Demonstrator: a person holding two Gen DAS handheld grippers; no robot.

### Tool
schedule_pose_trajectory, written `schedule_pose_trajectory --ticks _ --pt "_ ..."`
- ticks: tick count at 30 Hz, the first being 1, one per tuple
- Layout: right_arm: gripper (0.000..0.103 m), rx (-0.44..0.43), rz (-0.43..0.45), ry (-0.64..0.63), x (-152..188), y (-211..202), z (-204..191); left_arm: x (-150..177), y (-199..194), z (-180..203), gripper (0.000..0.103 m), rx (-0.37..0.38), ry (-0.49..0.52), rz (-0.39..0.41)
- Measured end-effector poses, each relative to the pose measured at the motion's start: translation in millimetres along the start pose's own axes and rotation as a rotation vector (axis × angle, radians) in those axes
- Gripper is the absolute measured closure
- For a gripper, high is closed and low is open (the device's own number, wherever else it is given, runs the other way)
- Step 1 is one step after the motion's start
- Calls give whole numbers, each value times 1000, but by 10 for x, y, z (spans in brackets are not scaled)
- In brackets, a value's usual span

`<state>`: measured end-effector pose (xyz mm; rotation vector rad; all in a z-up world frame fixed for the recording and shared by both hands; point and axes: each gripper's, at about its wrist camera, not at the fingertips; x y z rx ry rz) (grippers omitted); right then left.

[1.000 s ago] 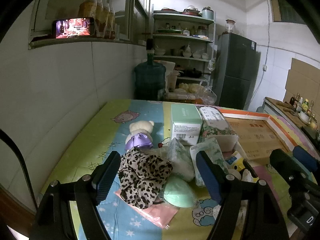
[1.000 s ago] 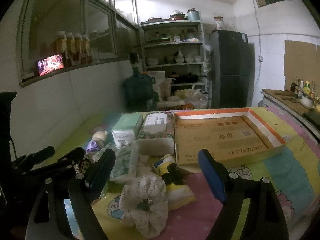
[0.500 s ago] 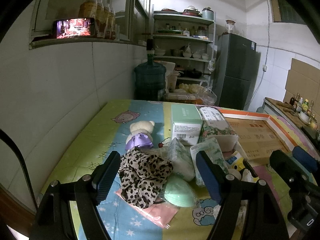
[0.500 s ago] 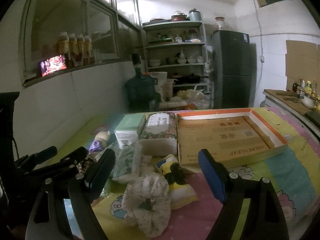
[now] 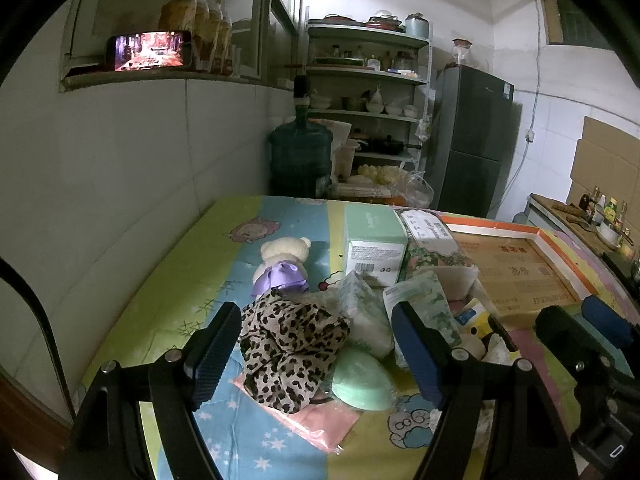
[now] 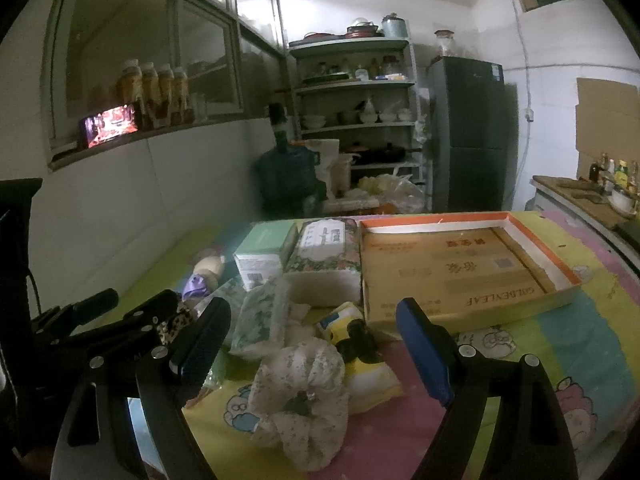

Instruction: Organize soft objects

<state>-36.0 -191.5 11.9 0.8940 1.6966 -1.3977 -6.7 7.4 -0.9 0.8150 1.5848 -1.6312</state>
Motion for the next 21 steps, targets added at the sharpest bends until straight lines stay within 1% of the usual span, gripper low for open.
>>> schedule_pose_trajectory --ticks 7,11,16,20,21 --pt "17 -41 -31 -1 111 59 -11 108 5 -107 25 11 -14 3" --pt "17 -66 -67 -35 260 128 -65 261 -24 -188 25 22 0 25" --pt "17 -88 -130 -55 450 267 -123 425 -9 -275 25 67 -14 10" --pt "17 -96 -137 -74 503 335 -166 522 -2 -339 25 83 -19 4" --pt "19 -98 -142 -78 519 356 -175 533 20 -352 25 88 -22 -3"
Point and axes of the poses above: each gripper's, at about its wrist camera, not at the fingertips, and y roughly the way its jaws point, z to its right, x to its underside, and after that the axes turned 1 degree about -y, right-handed
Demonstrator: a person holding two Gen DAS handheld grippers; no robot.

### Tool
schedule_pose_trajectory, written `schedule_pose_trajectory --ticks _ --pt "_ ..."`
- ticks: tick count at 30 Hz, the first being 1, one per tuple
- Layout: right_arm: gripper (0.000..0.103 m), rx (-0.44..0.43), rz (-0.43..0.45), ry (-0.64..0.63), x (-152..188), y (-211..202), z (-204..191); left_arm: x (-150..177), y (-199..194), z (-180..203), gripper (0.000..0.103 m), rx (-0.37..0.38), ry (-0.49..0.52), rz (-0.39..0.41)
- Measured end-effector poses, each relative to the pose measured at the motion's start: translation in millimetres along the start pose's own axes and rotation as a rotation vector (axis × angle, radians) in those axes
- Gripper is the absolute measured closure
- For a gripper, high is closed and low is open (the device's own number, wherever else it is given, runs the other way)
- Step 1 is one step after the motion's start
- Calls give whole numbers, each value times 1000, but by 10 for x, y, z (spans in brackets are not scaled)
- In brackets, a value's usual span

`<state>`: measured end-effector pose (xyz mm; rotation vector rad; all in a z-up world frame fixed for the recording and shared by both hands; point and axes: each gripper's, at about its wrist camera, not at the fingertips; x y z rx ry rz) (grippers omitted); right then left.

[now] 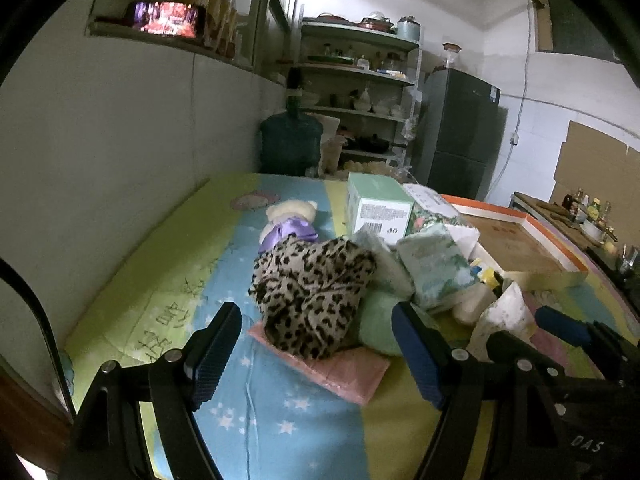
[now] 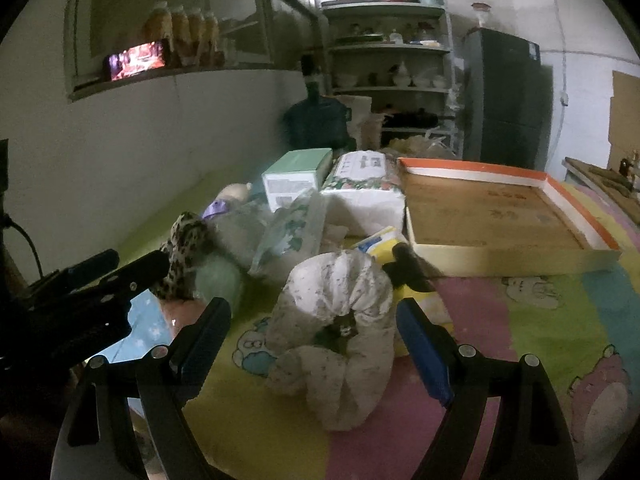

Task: Organize soft objects
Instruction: 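Grasp the leopard-print cloth with the left tool while the right tool grasps the white floral bundle, then carry the leopard cloth with the left tool while the right tool carries the floral bundle into the box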

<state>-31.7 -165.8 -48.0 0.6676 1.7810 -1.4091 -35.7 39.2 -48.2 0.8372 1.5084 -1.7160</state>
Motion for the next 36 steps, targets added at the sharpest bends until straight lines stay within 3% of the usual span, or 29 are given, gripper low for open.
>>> schedule_pose_trajectory --ticks 1,3,6,9,14,16,18,19,25,30,36 --pt "22 -6 -6 -1 16 13 -4 7 19 -16 25 6 -6 -7" --pt "46 -11 -29 -1 32 69 -9 -4 66 -51 25 12 -18 -18" --pt "74 -28 -66 19 29 152 40 -41 178 -104 25 27 -41 -41" --pt "82 -50 -66 49 22 155 98 -65 317 -162 27 29 -47 -64" --pt "85 -56 -46 49 12 122 100 -61 466 -213 53 80 -44 -93" --pt "86 -61 -39 49 4 112 99 -67 488 -226 74 106 -31 -100" --pt "87 -70 -33 50 -6 100 89 -71 497 -231 89 117 -27 -106" --pt "87 -73 -30 49 -13 92 81 -62 503 -249 92 122 -31 -109" --pt "88 -85 9 53 -54 3 91 -115 402 -315 97 138 -62 -69" --pt "88 -97 50 45 -127 -108 79 -264 168 -250 97 124 -29 9" --pt "90 -98 111 41 -257 -268 105 -452 -88 -61 97 157 13 65"
Point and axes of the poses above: each gripper's, at about its wrist camera, not at the fingertips, and y roughly the way its jaws point, z to its right, x to its underside, and after that the axes turned 1 degree about -y, right-handed
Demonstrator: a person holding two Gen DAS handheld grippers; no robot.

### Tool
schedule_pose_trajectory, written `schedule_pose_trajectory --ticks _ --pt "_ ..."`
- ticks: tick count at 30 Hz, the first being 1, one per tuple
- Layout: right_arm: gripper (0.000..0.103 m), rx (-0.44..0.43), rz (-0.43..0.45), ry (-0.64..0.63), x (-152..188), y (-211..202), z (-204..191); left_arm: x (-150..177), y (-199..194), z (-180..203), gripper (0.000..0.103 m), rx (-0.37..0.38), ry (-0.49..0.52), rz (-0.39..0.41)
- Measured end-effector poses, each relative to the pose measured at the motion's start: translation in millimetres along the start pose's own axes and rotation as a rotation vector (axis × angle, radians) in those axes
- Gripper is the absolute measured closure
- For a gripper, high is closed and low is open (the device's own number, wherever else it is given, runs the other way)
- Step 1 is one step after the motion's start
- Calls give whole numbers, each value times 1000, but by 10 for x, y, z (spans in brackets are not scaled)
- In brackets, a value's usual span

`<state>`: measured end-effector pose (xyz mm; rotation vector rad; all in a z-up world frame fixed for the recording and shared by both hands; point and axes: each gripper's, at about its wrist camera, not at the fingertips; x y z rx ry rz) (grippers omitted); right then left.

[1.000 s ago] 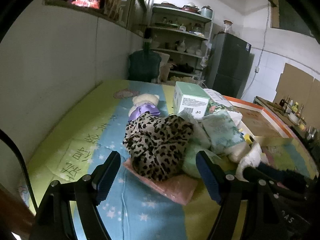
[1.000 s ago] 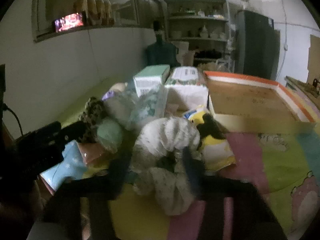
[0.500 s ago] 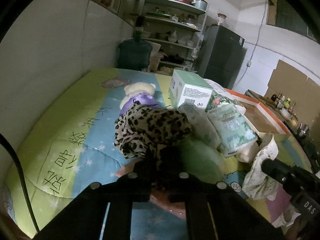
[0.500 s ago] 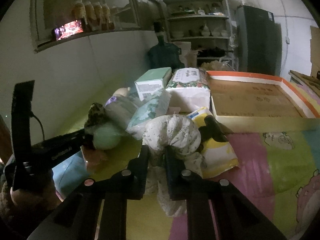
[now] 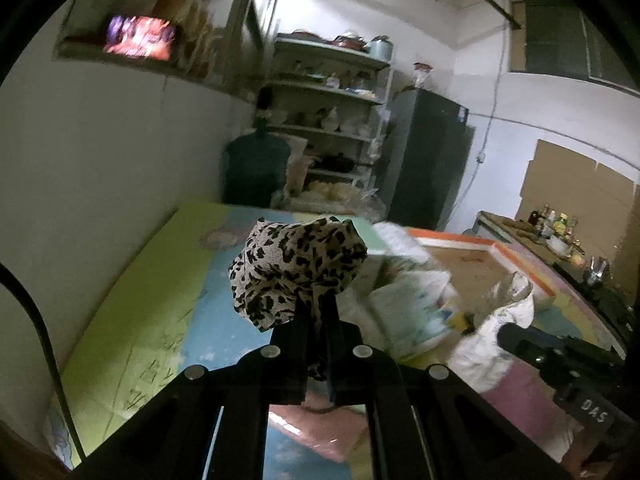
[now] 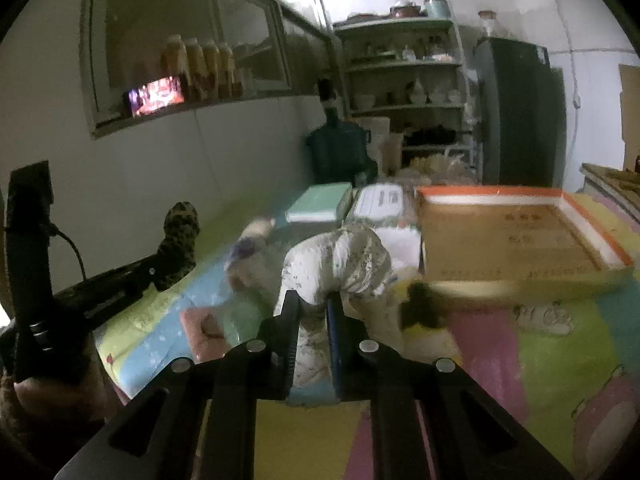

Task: Organize soft objects
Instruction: 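Carry the leopard cloth with the left tool while the right tool carries the floral bundle into the box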

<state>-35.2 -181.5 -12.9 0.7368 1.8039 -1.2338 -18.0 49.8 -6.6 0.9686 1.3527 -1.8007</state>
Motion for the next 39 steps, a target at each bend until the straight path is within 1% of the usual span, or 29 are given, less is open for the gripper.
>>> schedule_pose_trajectory --ticks 4,6,12,16,21,25,30,34,39 --pt "90 11 38 -1 -68 -104 44 -111 -11 222 97 41 24 10" --pt "90 21 58 4 -104 -161 99 -162 13 368 97 76 38 11" --pt "90 69 107 17 -186 -315 318 -232 167 823 97 163 79 0" --pt "90 128 141 23 -235 -456 534 -256 320 1144 97 210 99 -24" --pt "90 231 166 32 -294 -601 908 -252 494 1504 97 253 122 -47" --pt "90 308 179 30 -320 -713 1236 -254 662 1838 97 278 145 -60" --pt "90 377 186 27 -404 -801 1620 -257 858 2149 97 289 149 -63" --pt "90 406 174 19 -472 -792 1916 -238 1044 2355 97 288 144 -73" --pt "90 417 121 12 -516 -634 2266 -168 1310 2597 97 274 145 -110"
Point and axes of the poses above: each gripper's, at about its wrist camera, not at the fingertips, and y roughly the way its jaws point, z to its right, x to its underside, and after that the axes turned 1 degree about -y, right-handed
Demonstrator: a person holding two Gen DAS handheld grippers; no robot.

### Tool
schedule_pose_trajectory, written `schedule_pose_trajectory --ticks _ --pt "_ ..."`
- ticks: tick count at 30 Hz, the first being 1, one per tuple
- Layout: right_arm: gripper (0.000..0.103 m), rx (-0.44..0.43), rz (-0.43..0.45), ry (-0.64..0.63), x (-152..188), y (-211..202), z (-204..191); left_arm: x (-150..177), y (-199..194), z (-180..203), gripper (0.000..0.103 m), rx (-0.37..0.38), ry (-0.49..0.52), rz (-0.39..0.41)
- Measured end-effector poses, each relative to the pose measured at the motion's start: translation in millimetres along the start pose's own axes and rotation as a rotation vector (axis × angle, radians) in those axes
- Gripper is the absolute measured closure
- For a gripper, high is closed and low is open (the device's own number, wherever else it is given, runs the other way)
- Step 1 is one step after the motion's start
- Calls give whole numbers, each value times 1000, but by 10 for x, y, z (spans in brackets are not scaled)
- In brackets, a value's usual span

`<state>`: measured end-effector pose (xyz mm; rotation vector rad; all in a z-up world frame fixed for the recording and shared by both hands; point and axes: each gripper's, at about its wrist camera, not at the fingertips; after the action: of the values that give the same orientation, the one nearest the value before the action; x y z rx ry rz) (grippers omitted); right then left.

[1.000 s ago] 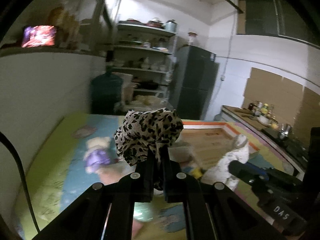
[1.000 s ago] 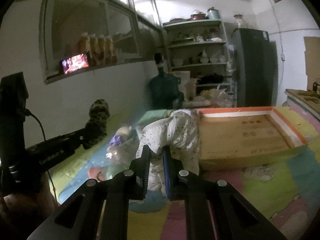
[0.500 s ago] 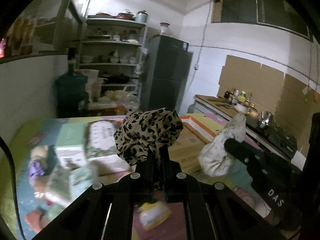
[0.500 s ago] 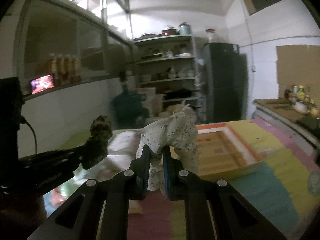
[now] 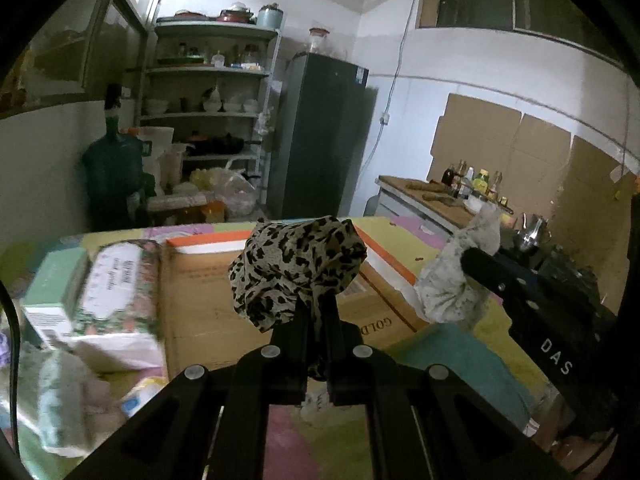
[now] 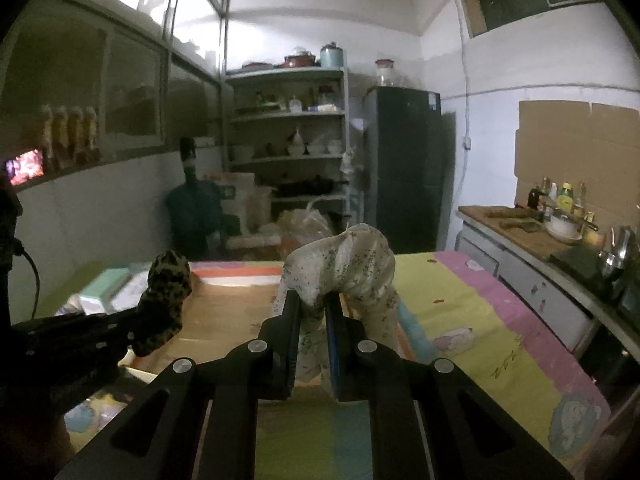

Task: Organize soft objects
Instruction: 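Carry the leopard cloth with the left tool while the right tool carries the floral bundle into the box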

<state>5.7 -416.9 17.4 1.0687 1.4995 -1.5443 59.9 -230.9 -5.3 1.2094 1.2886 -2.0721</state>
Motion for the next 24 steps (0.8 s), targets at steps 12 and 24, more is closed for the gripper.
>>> schedule_pose_trajectory --ticks 12,24 --pt "90 -47 -159 15 91 633 298 93 677 68 97 -20 -42 -127" --pt "90 -107 -302 45 200 1085 375 171 1041 67 97 -44 -47 -227"
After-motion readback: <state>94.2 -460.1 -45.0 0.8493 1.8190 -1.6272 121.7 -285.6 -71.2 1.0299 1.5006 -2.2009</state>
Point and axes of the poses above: each gripper's, at about its wrist camera, not at the fingertips, and y roughly the way its jaws point, z to its right, x to its underside, and after that the axes turned 1 degree about -y, right-handed
